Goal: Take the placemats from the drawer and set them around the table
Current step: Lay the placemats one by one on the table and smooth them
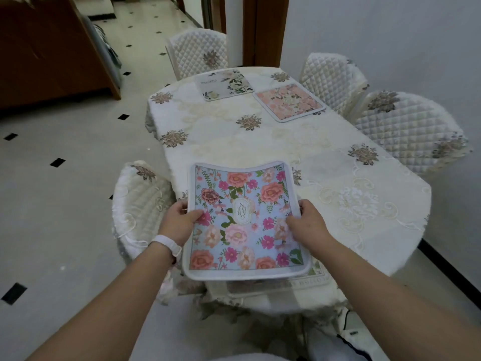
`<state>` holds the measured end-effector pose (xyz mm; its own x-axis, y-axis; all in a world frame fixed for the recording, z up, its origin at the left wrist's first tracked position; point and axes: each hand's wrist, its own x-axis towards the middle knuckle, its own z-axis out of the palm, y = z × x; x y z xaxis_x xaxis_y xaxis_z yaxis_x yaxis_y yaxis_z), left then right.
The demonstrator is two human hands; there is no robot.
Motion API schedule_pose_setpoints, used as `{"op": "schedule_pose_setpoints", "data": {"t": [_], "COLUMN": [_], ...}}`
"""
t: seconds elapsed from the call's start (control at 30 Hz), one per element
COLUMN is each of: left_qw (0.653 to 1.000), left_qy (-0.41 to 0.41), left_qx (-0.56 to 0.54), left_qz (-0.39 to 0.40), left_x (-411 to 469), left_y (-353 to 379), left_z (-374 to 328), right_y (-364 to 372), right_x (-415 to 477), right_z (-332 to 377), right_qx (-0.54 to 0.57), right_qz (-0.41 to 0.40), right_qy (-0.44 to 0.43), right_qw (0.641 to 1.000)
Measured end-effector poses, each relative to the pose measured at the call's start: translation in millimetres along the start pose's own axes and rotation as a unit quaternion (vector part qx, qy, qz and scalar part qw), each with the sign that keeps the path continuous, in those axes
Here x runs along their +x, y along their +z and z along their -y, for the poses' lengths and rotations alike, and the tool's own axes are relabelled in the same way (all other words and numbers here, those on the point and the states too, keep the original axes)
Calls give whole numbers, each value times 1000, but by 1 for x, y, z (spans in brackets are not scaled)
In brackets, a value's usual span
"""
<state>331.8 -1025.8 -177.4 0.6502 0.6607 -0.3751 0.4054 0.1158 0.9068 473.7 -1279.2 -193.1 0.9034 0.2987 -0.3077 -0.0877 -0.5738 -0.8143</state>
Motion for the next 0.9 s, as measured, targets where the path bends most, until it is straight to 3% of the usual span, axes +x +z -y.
{"op": "schedule_pose_setpoints", "data": {"t": [0.27, 0.57, 0.9], "left_qw": [998, 987, 971], "left_qy": [10, -27, -55], "left_qx": [-64, -131, -181], "left_qz": [-25, -94, -146], "left_x": [19, 29, 54], "left_y": [-163, -347, -444], "left_z": [1, 50, 75], "right_y": [118, 275, 372], "right_x": [-42, -78, -61], "right_z": [96, 187, 248], "right_qx": [29, -19, -57], "right_qz": [30, 83, 158], "right_qy": [-38, -72, -102], "right_qw": [998, 994, 980]}}
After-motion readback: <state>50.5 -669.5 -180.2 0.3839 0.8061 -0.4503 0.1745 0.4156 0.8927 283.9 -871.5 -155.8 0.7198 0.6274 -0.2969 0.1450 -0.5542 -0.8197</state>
